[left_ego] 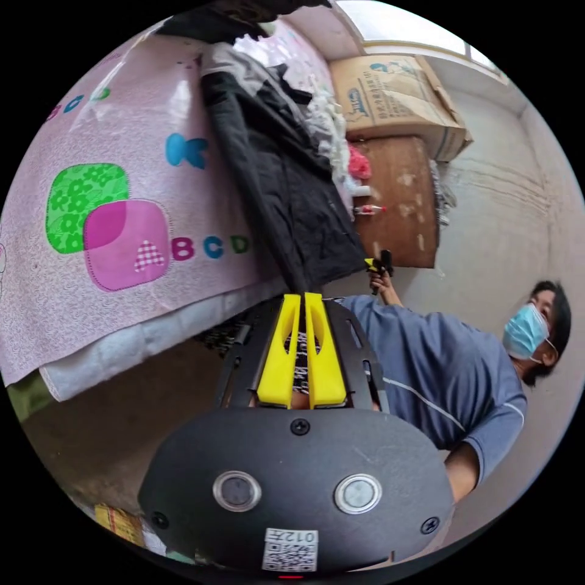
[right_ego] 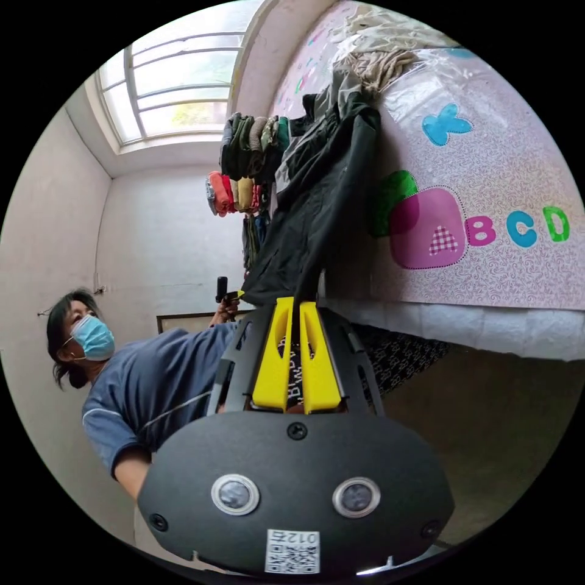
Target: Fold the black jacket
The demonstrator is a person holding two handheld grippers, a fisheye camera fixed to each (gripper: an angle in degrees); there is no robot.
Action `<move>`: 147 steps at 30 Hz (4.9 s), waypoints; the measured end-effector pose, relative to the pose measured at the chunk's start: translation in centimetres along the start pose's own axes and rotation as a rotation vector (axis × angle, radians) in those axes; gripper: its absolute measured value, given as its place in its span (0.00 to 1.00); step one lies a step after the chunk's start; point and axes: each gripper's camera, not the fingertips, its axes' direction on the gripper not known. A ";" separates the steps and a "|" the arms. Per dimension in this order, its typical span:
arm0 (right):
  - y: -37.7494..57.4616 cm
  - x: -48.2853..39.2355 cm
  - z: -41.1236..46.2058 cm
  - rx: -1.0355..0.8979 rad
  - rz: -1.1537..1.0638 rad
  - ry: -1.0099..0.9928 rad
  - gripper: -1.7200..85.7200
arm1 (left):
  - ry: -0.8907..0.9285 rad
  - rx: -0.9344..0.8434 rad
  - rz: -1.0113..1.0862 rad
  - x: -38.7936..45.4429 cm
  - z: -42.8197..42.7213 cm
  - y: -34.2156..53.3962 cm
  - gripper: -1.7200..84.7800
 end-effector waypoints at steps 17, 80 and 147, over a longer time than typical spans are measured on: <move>-17.2 -3.1 -4.7 0.364 -0.157 -0.352 0.03 | 0.429 0.580 0.155 5.4 -10.7 -13.7 0.03; -40.4 12.6 24.8 -0.102 -0.137 0.715 0.02 | -0.797 -0.157 0.456 -3.7 20.7 -35.1 0.02; -61.7 14.9 57.9 -0.328 -0.404 0.615 0.04 | -1.125 -0.323 0.474 -4.4 52.3 -74.9 0.04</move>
